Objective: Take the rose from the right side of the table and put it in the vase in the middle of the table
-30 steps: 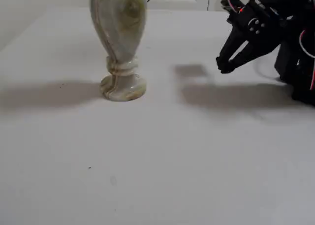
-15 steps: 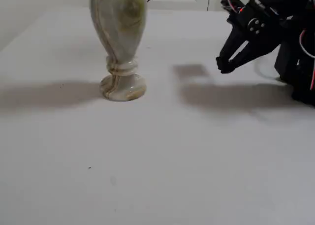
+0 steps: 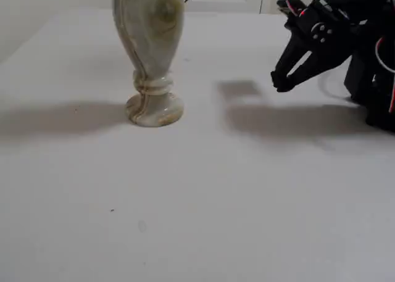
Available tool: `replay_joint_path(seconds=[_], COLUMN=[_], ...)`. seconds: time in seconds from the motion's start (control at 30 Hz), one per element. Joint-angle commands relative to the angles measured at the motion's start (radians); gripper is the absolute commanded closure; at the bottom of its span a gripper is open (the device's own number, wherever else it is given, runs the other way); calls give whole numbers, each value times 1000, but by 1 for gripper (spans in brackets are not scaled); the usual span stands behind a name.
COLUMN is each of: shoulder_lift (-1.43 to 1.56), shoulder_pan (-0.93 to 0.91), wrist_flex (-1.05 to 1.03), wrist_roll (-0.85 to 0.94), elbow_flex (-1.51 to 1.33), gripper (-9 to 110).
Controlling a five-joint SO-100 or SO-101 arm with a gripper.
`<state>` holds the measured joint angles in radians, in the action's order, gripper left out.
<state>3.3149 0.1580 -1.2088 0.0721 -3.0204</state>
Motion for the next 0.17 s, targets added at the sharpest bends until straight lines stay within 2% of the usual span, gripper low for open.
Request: replay_joint_path(seconds=[0.0, 0.13], shoulder_lift=[9, 9], shoulder_pan=[-3, -3], wrist_flex=[17, 17], wrist_roll=[-5, -5], elbow_flex=[5, 5], gripper=[101, 101])
